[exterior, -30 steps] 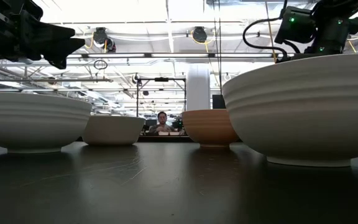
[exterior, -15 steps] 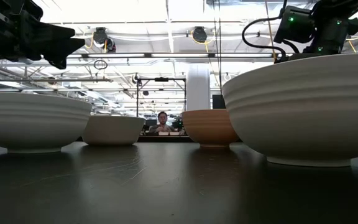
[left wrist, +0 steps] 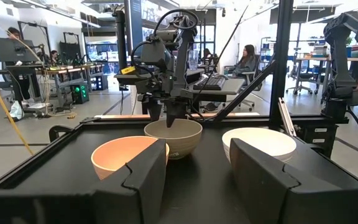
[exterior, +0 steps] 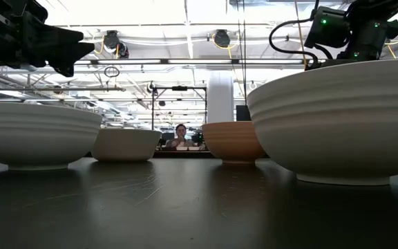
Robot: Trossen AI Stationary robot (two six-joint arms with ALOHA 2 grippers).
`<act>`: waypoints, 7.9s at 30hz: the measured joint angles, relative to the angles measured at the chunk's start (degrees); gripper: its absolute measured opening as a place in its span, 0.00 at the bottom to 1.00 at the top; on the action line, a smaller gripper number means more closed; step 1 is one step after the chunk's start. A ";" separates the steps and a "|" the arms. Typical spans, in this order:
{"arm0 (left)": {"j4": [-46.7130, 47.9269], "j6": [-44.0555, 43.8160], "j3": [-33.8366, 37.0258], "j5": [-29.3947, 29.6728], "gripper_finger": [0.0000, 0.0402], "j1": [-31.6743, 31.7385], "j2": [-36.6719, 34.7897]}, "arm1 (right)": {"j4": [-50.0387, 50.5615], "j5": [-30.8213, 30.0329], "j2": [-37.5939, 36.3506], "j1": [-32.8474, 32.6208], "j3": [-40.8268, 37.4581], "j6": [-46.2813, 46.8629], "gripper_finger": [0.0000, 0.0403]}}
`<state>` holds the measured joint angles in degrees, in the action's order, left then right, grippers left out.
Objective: Nest bowls inside each other
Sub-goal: Stack the brown bowl on top of the orange bowl
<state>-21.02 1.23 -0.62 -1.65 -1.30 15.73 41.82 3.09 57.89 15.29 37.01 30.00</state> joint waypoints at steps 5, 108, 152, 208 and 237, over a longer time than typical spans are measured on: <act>0.00 -0.02 0.00 0.00 0.45 -0.02 0.00 | 0.00 0.00 0.00 0.00 0.00 -0.30 0.57; 1.19 -2.01 0.02 -4.44 0.45 0.00 0.00 | -4.56 -3.13 -31.19 -4.55 -1.56 -10.08 0.00; 2.05 -2.58 0.02 -4.48 0.45 -0.02 0.00 | -34.47 0.20 -36.94 -4.52 -14.32 -14.96 0.00; 3.28 -1.31 0.02 -4.48 0.45 -0.01 0.00 | -19.10 19.71 2.90 22.78 17.38 -27.77 0.01; 4.33 1.64 0.02 -4.35 0.45 -0.02 0.00 | 10.27 12.13 27.50 17.23 47.92 -35.45 0.00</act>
<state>-16.69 2.87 -0.60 -6.00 -1.32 15.73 52.10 15.23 85.39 32.52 84.93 -5.45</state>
